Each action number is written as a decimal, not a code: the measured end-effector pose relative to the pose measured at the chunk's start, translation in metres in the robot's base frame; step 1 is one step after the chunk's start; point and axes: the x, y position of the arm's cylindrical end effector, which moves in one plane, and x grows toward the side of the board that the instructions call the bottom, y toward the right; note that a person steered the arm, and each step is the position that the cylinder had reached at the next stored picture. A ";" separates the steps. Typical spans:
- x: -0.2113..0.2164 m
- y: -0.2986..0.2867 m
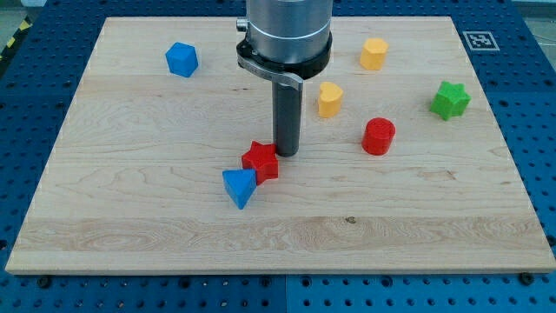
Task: Move the red circle right to the red star
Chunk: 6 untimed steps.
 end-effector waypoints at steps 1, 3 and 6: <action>-0.010 0.003; -0.051 0.042; -0.059 0.180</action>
